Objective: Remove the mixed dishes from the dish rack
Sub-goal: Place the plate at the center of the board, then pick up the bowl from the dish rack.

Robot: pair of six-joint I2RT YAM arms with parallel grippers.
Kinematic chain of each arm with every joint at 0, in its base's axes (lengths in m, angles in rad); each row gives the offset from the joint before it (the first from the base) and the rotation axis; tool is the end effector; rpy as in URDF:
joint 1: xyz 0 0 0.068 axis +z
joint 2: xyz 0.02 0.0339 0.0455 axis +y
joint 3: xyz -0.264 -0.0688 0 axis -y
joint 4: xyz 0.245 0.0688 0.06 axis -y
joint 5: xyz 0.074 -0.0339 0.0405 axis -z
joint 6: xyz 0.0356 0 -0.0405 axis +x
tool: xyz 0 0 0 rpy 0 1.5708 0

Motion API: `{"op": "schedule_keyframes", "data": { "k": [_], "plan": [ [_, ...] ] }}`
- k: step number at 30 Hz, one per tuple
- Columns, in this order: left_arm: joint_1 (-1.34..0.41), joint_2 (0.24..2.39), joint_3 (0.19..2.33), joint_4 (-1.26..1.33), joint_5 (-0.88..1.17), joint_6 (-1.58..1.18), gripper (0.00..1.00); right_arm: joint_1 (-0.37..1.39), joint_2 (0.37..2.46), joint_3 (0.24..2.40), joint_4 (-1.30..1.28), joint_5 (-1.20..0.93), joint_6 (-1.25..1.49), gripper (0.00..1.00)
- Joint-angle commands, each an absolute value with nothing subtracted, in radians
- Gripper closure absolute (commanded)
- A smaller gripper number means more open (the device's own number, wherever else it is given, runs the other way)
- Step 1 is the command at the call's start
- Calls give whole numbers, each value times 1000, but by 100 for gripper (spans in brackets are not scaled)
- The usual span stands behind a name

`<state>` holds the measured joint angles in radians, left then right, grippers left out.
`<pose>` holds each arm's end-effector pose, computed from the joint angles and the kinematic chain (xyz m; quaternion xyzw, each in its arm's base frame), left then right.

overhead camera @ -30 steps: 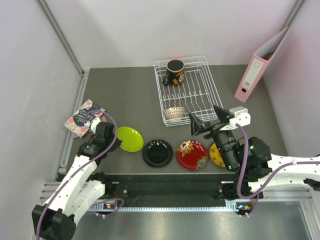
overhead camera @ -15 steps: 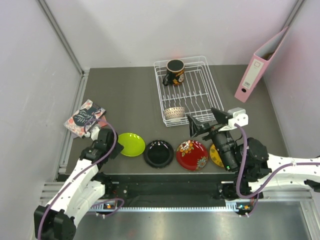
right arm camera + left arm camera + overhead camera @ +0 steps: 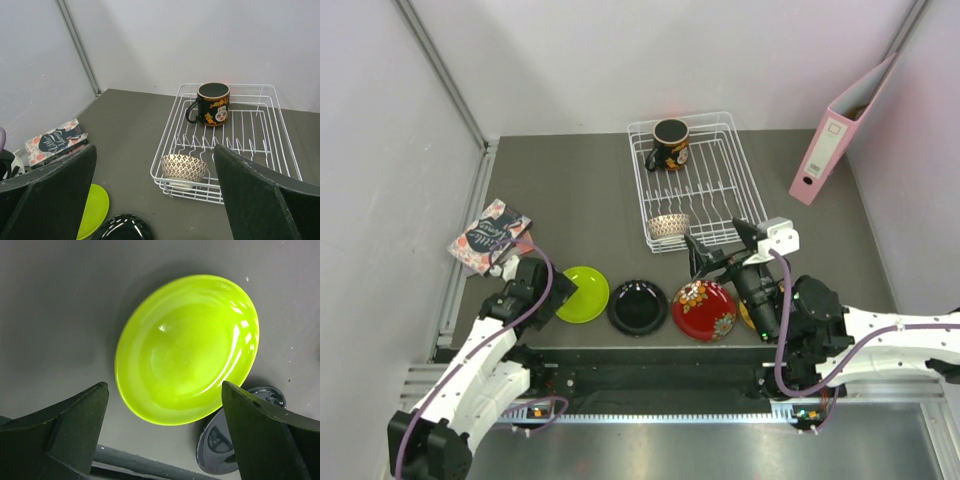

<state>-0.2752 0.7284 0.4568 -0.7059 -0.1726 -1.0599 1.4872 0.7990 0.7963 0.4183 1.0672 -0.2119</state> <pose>0.1326 -0.0311 0.1909 -0.3876 0.8707 -0.1156 0.2797 0.0448 0.1613 0.3988 -0.0717 0.6304 0.2063 0.7449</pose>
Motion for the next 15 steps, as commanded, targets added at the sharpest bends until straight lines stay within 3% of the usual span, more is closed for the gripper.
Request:
{"op": "schedule_keyframes", "data": {
  "k": [1,11,14,15],
  "plan": [
    [-272,713,537,-744,-164,-1058,1,1471,805,825,426,1052,-193,0],
    [-273,715,808,-781,-154,-916,1,1382,917,914,318,1086,-138,0],
    [-276,765,874,-755,-124,-859,1,1212,1006,1018,54,978,79,0],
    [-276,775,879,-732,-112,-844,1,1103,1026,1058,-47,834,188,0]
  ]
}}
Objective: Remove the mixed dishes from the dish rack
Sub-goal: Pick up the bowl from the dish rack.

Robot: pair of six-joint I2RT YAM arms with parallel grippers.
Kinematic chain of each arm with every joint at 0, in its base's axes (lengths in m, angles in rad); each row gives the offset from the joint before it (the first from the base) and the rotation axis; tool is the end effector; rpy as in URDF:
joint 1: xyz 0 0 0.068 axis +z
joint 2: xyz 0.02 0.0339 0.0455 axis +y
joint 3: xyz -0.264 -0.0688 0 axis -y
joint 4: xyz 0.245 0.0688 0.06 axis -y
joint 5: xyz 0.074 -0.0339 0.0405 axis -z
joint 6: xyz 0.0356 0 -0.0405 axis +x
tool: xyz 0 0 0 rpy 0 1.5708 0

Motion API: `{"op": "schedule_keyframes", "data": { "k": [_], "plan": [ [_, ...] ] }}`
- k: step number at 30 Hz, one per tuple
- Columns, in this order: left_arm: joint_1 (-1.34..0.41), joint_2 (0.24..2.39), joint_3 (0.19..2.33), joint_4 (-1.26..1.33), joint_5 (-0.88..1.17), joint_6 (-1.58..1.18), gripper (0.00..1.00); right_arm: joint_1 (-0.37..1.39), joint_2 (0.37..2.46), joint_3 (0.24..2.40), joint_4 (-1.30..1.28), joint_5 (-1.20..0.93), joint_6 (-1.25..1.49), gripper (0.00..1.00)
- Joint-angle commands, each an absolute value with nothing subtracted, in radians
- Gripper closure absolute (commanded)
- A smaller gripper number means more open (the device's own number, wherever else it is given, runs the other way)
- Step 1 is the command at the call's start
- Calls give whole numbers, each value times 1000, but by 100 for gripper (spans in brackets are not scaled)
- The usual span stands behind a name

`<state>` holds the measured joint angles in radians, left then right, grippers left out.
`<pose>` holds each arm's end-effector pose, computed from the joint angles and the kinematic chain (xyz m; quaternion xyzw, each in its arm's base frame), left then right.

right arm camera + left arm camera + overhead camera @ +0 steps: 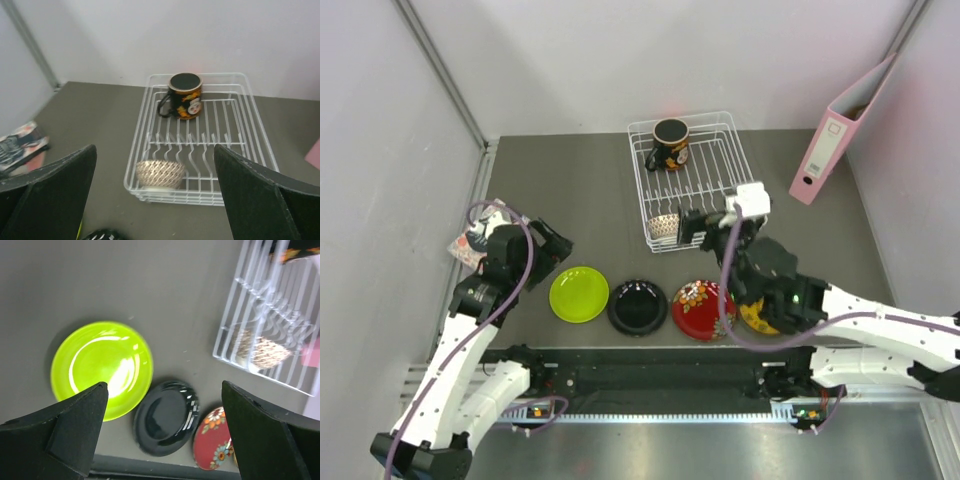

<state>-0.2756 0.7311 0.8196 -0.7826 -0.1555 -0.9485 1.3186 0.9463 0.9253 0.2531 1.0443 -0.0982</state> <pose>0.1421 -0.0345 0.3014 -0.3291 0.8412 -0.1856 0.3868 0.0800 0.1872 0.4037 -0.0529 0.6629 0.1359 0.7344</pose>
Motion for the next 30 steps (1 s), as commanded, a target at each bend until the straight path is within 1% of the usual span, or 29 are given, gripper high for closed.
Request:
{"op": "schedule_keyframes", "data": {
  "k": [1,3,6,9,13,14,18,22,25,26,30],
  "plan": [
    [-278,787,880,-709,-71,-830,1,1047,1046,1074,-79,757,234,1],
    [-279,824,877,-634,-32,-815,1,920,1115,1107,-124,587,331,0],
    [-301,885,885,-534,35,-801,1,804,1210,1158,-144,430,403,0],
    [-374,968,929,-496,-23,-778,1,705,1290,1206,-138,290,472,0],
    [-497,1072,1006,-454,-107,-743,1,669,1380,1296,-135,290,453,0],
    [-506,1112,1021,-442,-133,-727,1,667,1414,1337,-137,310,443,0],
    [-517,1222,1132,-402,-178,-670,1,667,1463,1391,-144,331,423,0],
    [-517,1344,1230,-342,-141,-615,1,663,1473,1376,-95,390,408,0],
    [-515,1439,1298,-269,-111,-548,1,641,1491,1379,-94,385,423,1],
    [-515,1494,1351,-267,-95,-519,1,634,1497,1376,-95,379,429,0],
    [-515,1629,1466,-302,39,-443,1,617,1494,1342,-109,361,456,0]
  ]
}}
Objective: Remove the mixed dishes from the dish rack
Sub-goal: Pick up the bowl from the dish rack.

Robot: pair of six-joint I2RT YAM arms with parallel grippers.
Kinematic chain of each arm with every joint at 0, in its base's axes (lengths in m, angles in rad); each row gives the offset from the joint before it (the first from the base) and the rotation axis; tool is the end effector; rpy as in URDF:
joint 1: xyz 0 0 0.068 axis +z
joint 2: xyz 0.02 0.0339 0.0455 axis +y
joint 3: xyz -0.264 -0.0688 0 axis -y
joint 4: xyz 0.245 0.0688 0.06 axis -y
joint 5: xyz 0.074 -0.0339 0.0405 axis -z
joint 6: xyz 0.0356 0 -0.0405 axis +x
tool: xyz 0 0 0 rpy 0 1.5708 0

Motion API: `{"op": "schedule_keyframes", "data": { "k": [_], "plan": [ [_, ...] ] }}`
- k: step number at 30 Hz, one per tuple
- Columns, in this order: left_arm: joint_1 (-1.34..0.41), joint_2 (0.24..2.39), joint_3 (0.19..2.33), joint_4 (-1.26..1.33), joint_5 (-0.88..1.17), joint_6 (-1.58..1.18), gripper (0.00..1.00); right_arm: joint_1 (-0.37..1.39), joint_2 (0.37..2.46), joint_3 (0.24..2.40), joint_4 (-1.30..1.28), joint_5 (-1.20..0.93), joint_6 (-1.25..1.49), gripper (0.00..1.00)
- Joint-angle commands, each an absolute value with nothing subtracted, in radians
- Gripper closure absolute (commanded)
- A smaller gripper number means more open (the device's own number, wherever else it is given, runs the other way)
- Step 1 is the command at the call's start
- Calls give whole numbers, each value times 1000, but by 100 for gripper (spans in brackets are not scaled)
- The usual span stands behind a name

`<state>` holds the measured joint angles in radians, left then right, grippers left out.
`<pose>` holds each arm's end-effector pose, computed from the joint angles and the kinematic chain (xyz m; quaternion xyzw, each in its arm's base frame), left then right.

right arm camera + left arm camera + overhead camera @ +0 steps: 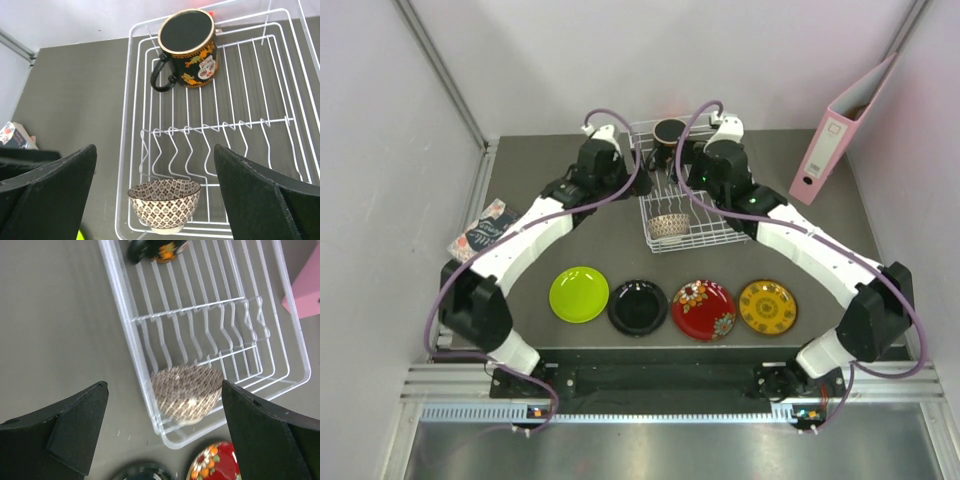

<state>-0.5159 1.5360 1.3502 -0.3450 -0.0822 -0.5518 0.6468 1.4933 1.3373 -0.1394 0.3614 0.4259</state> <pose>0.3121 -0.1736 0.3356 -0.0360 0.8666 -0.2219 0.4455 0.2897 0.2030 0.3667 0.0192 0.7974 0.1751 0.5772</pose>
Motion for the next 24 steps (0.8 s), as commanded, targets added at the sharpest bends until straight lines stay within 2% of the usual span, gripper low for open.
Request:
{"op": "schedule_keyframes", "data": {
  "k": [1,3,5,8,13,20,24],
  "plan": [
    [-515,1661,1482,-314,52,-442,2,617,1483,1329,-106,356,454,0],
    [-515,1664,1490,-348,35,-462,2,604,1474,1296,-110,284,454,0],
    [-514,1622,1409,-307,-35,-494,2,601,1462,1261,-103,179,433,0],
    [-511,1530,1270,-210,-106,-551,2,604,1459,1209,-89,59,393,7],
    [-500,1402,1162,-274,-161,-659,1,609,1483,1164,-141,46,267,13],
    [-495,1252,1063,-278,-163,-651,1,607,1465,1097,-87,29,158,14],
    [-497,1279,1068,-187,-10,-511,3,609,1392,1053,-37,74,225,13]
  ]
}}
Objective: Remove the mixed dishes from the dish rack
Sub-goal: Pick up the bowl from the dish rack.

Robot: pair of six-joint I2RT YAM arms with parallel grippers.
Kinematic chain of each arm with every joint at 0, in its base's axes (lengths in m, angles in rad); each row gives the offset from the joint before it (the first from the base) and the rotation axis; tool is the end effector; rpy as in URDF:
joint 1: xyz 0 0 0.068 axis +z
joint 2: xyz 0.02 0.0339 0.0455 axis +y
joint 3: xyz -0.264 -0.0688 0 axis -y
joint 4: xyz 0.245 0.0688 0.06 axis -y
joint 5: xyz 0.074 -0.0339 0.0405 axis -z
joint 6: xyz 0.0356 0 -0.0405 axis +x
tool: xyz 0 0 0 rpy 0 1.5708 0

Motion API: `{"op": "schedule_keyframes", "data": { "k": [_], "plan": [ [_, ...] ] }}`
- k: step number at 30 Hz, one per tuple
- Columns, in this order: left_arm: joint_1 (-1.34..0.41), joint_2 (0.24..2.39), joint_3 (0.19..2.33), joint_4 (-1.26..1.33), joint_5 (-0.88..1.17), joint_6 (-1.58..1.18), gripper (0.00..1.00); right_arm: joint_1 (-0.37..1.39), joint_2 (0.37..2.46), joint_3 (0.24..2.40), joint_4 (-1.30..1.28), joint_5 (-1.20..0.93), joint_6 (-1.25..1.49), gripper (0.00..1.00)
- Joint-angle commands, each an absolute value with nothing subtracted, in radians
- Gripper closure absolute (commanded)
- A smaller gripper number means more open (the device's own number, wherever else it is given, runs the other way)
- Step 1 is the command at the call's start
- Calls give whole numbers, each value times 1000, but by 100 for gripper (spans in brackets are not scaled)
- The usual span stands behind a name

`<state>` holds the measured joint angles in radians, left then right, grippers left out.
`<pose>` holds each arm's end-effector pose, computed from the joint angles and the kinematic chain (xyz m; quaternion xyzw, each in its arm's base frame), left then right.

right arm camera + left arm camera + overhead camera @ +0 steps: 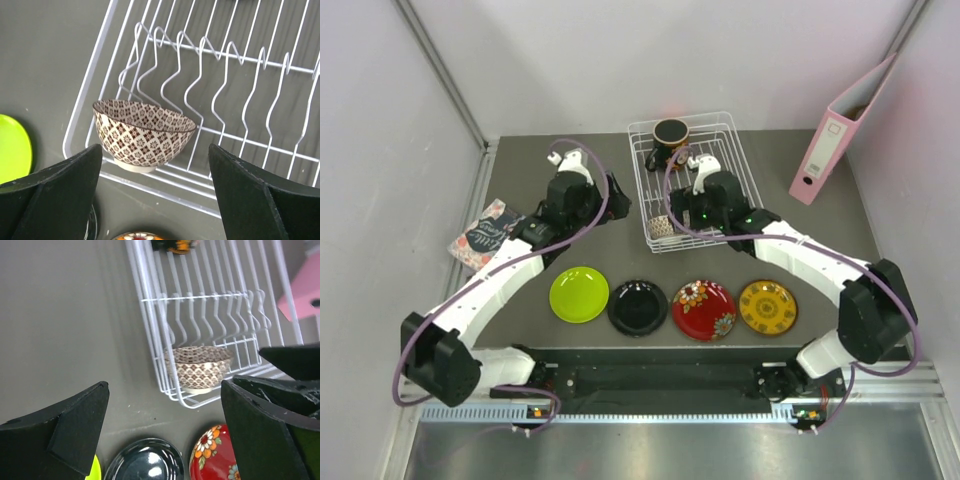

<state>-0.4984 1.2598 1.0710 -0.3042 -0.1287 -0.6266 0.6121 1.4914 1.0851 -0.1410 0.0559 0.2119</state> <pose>0.2546 -0.1334 0.3261 -0.0878 0.8526 -0.2264 0.4627 0.2805 0.1945 0.2780 -0.1598 0.8569 0.1737 0.4583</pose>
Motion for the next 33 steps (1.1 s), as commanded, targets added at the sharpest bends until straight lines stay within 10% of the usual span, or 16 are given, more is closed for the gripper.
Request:
{"op": "schedule_keyframes", "data": {
  "k": [1,14,33],
  "plan": [
    [-499,1302,1098,-173,94,-482,4,609,1362,1004,30,86,263,12],
    [-518,1769,1494,-316,625,-45,21,609,968,965,104,106,360,6],
    [-508,1945,1569,-492,721,272,34,609,902,879,83,86,350,5]
  ]
}}
